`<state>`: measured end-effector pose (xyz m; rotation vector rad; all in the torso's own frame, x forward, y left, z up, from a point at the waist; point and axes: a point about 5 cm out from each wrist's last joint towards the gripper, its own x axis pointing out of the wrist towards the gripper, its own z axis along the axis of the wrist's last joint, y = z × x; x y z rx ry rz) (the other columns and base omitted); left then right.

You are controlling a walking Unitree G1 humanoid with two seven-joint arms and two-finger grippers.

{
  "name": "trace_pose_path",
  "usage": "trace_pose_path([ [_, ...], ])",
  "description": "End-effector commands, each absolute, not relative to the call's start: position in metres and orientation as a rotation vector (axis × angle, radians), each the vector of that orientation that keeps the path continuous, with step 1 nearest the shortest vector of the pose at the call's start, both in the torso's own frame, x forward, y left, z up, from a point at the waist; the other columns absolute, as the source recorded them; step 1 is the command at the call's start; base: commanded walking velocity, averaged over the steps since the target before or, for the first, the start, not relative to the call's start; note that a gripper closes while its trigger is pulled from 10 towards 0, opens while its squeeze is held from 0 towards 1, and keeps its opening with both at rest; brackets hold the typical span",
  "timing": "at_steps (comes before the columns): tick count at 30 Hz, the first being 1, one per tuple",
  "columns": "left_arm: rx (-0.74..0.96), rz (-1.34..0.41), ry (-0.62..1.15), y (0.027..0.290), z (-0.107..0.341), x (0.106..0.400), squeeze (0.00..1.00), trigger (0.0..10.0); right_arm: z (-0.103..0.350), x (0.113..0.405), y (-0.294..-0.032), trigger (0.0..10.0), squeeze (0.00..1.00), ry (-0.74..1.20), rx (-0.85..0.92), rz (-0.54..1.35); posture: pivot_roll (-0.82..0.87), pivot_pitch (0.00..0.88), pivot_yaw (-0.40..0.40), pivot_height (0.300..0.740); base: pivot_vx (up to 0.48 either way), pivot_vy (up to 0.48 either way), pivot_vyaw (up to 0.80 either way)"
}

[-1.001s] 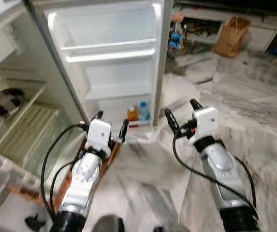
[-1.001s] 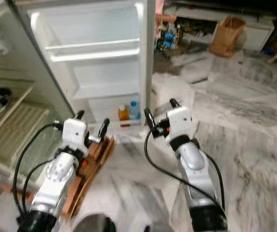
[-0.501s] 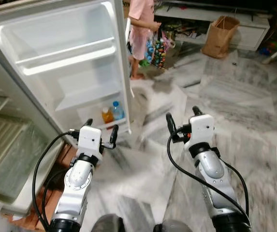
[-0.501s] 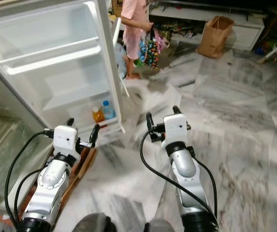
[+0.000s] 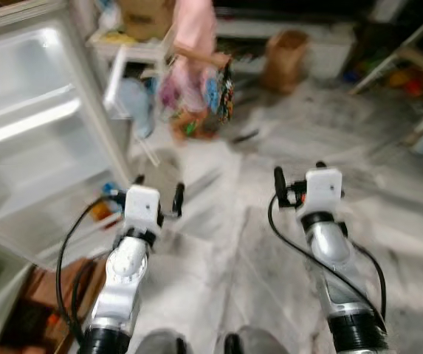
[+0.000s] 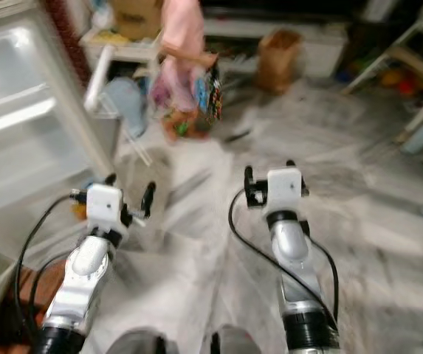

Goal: Restocking fridge

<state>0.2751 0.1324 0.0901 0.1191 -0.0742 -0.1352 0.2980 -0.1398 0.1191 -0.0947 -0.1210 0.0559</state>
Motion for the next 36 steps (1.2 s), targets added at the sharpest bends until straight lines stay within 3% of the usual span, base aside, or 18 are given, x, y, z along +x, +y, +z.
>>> trace_pose_path([
  [1, 0.134, -0.121, -0.063, 0.136, 0.091, 0.273, 0.00, 10.0, 0.116, 0.296, -0.132, 10.0, 0.00, -0.107, -0.093, 0.081, 0.05, 0.140, 0.038, 0.740, 0.368, -0.304, -0.80],
  [10, 0.107, -0.119, -0.012, 0.141, 0.082, 0.266, 0.00, 10.0, 0.119, 0.295, -0.135, 10.0, 0.00, -0.132, -0.114, 0.064, 0.02, 0.158, 0.044, 0.740, 0.109, -0.065, -0.80],
  [21, 0.086, -0.133, 0.025, 0.134, 0.072, 0.272, 0.00, 10.0, 0.111, 0.299, -0.133, 10.0, 0.00, -0.118, -0.118, 0.066, 0.01, 0.109, 0.048, 0.740, 0.000, 0.000, -0.80],
  [36, 0.087, -0.166, -0.024, 0.131, 0.080, 0.280, 0.00, 10.0, 0.121, 0.305, -0.132, 10.0, 0.00, -0.159, -0.135, 0.076, 0.01, 0.105, 0.024, 0.740, 0.338, 0.000, -0.80],
])
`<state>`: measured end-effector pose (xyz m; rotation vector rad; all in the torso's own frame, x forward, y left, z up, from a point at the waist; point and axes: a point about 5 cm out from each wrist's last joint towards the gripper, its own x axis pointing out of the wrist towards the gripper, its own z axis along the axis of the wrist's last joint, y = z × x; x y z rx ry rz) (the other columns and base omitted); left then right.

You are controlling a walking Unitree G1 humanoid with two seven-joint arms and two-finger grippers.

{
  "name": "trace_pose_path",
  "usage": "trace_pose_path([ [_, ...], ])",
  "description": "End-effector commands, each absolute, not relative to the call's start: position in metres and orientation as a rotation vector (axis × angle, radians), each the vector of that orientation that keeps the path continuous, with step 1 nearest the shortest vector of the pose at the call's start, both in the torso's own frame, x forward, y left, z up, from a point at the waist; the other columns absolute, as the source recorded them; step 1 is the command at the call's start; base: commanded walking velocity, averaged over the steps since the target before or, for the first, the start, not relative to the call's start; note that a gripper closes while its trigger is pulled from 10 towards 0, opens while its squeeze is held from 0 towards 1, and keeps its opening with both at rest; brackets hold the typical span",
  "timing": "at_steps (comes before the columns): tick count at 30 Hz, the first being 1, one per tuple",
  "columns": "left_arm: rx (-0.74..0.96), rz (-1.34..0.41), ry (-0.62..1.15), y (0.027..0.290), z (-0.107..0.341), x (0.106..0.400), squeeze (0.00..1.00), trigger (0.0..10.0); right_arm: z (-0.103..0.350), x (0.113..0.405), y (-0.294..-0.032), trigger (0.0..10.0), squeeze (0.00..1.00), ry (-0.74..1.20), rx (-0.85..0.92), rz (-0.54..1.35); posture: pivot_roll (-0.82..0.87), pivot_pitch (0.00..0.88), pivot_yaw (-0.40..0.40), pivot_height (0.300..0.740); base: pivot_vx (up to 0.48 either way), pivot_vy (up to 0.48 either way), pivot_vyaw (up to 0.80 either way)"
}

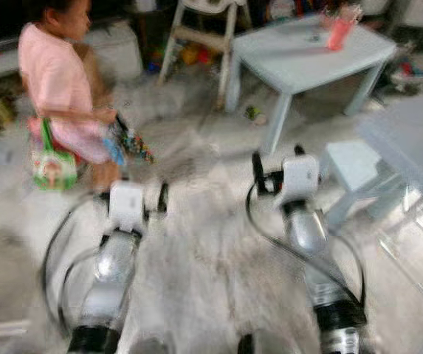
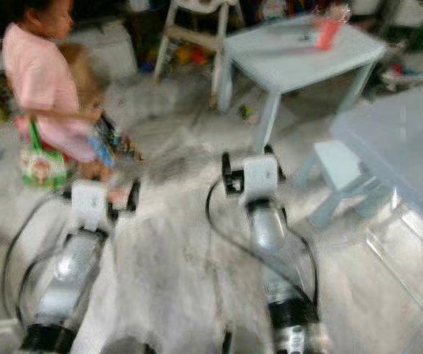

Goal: Restocking fridge

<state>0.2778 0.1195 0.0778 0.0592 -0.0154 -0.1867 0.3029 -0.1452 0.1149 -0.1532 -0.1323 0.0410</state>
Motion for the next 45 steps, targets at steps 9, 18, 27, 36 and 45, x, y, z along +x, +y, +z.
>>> trace_pose_path([
  [9, 0.076, -0.191, -0.043, 0.122, 0.082, 0.283, 0.00, 10.0, 0.119, 0.304, -0.122, 10.0, 0.00, -0.170, -0.134, 0.108, 0.00, 0.102, 0.028, 0.740, 0.359, 0.000, -0.80],
  [18, 0.068, -0.199, -0.049, 0.121, 0.082, 0.283, 0.00, 10.0, 0.117, 0.304, -0.122, 10.0, 0.00, -0.170, -0.137, 0.106, 0.00, 0.114, 0.028, 0.740, 0.295, 0.000, -0.80],
  [27, 0.066, -0.193, -0.056, 0.120, 0.082, 0.284, 0.00, 10.0, 0.121, 0.305, -0.121, 10.0, 0.00, -0.194, -0.150, 0.114, 0.00, 0.118, 0.020, 0.740, 0.245, 0.000, -0.80],
  [36, 0.060, -0.200, -0.067, 0.118, 0.083, 0.284, 0.00, 10.0, 0.120, 0.305, -0.119, 10.0, 0.00, -0.198, -0.156, 0.119, 0.01, 0.114, 0.018, 0.740, 0.244, 0.000, -0.79],
  [45, 0.051, -0.211, -0.088, 0.116, 0.086, 0.284, 0.00, 10.0, 0.120, 0.304, -0.118, 10.0, 0.00, -0.219, -0.187, 0.123, 0.01, 0.108, 0.021, 0.740, 0.054, 0.000, -0.09],
])
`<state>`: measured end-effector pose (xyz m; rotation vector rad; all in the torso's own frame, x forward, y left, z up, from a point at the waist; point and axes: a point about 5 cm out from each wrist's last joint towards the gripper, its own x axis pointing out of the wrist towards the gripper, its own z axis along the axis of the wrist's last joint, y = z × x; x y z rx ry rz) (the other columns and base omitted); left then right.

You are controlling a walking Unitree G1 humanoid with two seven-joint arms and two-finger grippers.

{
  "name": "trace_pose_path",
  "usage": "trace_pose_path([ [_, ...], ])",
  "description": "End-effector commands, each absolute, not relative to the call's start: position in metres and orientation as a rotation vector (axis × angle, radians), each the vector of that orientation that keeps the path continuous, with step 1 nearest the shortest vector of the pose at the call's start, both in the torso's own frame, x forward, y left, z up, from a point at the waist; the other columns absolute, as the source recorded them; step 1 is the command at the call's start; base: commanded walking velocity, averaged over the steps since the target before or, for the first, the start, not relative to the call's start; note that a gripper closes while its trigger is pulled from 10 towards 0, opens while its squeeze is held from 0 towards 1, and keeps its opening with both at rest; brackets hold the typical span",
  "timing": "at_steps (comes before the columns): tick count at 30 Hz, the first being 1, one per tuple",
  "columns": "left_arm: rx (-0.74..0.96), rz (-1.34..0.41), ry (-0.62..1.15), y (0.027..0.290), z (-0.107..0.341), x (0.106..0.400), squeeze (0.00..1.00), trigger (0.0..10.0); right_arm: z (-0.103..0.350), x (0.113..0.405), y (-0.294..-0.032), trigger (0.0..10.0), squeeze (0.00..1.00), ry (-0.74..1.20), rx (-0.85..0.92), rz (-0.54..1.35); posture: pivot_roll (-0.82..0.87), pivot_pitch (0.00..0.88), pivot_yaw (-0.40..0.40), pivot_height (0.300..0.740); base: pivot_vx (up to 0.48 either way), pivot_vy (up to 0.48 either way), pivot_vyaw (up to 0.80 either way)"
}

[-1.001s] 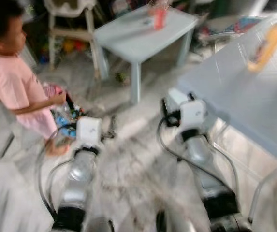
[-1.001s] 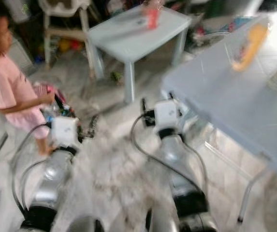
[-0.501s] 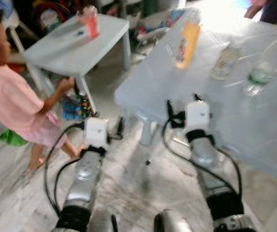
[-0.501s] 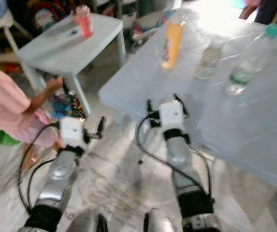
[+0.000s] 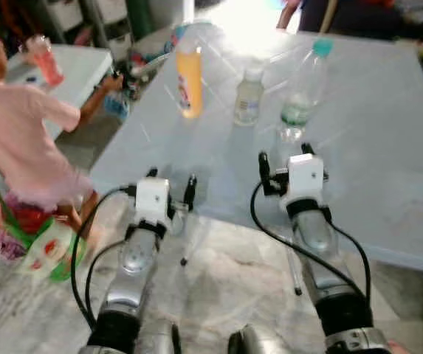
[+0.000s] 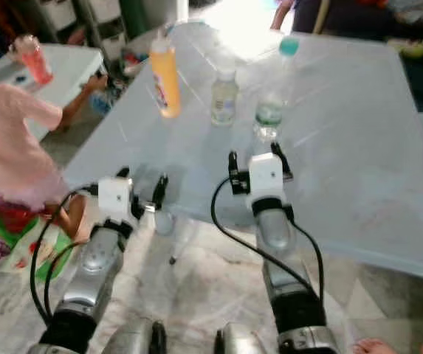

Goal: Restocking fridge

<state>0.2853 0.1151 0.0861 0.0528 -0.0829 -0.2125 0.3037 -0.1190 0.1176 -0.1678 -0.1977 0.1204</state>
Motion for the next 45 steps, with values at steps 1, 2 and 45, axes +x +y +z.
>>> trace_pose_path([
  [1, 0.050, -0.211, -0.090, 0.115, 0.087, 0.284, 0.00, 10.0, 0.121, 0.304, -0.117, 10.0, 0.00, -0.221, -0.188, 0.124, 0.01, 0.107, 0.021, 0.740, 0.000, 0.000, 0.00],
  [2, 0.049, -0.211, -0.091, 0.115, 0.087, 0.284, 0.00, 10.0, 0.121, 0.304, -0.117, 10.0, 0.00, -0.221, -0.188, 0.125, 0.01, 0.107, 0.021, 0.740, 0.000, 0.000, 0.00],
  [45, 0.073, -0.090, -0.050, 0.161, 0.081, 0.254, 0.00, 10.0, 0.128, 0.266, -0.150, 10.0, 0.00, -0.238, -0.216, 0.057, 0.00, 0.108, 0.061, 0.740, 0.000, 0.000, -0.24],
])
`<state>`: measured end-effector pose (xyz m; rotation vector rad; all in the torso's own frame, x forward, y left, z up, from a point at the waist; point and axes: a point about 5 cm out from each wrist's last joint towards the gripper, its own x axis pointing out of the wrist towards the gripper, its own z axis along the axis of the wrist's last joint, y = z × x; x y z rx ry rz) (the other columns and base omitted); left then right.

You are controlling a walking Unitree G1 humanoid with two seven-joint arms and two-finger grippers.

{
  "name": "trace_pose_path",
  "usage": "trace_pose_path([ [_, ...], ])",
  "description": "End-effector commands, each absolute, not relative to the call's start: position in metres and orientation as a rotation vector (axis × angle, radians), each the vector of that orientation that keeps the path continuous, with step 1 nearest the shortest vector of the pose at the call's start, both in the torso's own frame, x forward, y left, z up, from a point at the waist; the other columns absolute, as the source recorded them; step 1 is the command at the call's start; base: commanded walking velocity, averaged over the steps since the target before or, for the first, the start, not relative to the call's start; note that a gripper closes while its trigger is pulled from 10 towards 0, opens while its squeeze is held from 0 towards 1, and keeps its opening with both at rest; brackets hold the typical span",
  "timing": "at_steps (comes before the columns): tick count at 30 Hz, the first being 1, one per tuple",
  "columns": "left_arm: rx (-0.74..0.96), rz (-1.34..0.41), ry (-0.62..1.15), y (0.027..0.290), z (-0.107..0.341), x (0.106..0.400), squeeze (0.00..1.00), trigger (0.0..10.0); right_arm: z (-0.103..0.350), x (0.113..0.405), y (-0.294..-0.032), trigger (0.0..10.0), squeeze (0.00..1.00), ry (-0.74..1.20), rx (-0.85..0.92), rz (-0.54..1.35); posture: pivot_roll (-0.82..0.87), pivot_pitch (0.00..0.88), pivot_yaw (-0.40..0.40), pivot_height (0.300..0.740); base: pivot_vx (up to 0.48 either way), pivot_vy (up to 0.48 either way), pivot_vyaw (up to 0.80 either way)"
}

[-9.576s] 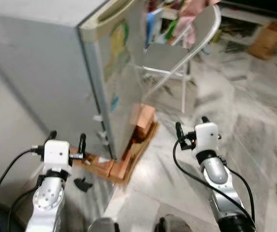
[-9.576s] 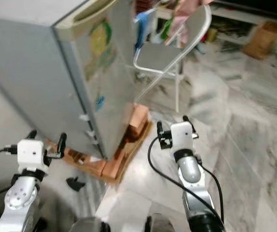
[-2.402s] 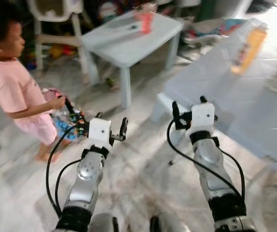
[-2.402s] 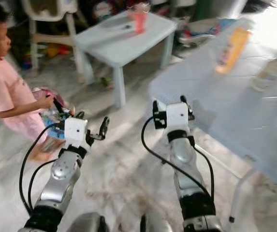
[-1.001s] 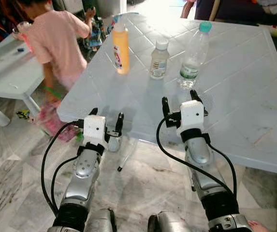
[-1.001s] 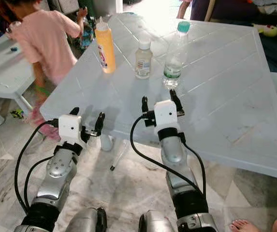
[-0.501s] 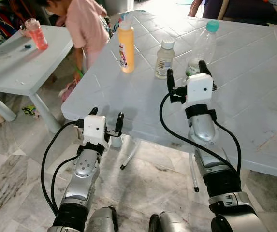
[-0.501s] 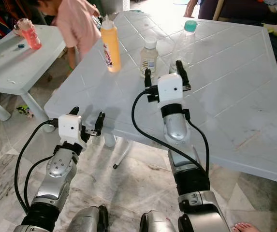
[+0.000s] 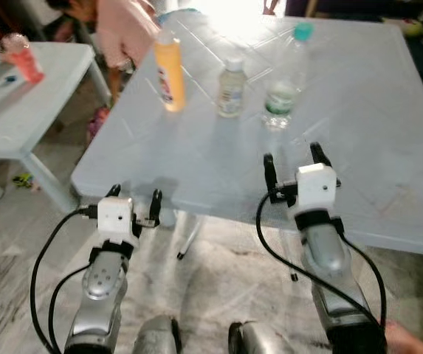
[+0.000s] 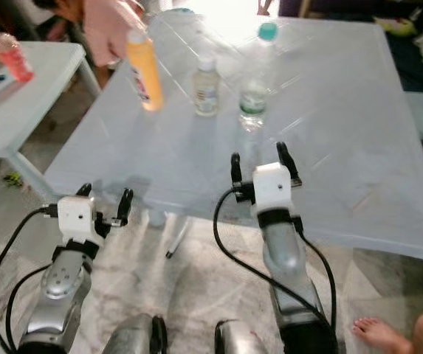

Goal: Restocking fridge

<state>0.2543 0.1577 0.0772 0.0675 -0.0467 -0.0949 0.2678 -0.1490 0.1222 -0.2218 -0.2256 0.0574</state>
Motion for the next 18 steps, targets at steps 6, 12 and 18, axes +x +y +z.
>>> trace_pose_path([
  [6, 0.057, -0.112, -0.078, 0.154, 0.087, 0.255, 0.00, 10.0, 0.128, 0.264, -0.144, 10.0, 0.00, -0.227, -0.210, 0.088, 0.00, 0.105, 0.055, 0.740, 0.000, 0.000, -0.80],
  [12, 0.053, -0.112, -0.073, 0.152, 0.086, 0.255, 0.00, 10.0, 0.129, 0.264, -0.139, 10.0, 0.00, -0.224, -0.207, 0.116, 0.00, 0.103, 0.046, 0.740, 0.000, 0.000, -0.80],
  [18, 0.048, -0.111, -0.066, 0.152, 0.086, 0.255, 0.00, 10.0, 0.129, 0.266, -0.138, 10.0, 0.00, -0.221, -0.212, 0.125, 0.00, 0.096, 0.045, 0.740, 0.000, 0.000, -0.80],
])
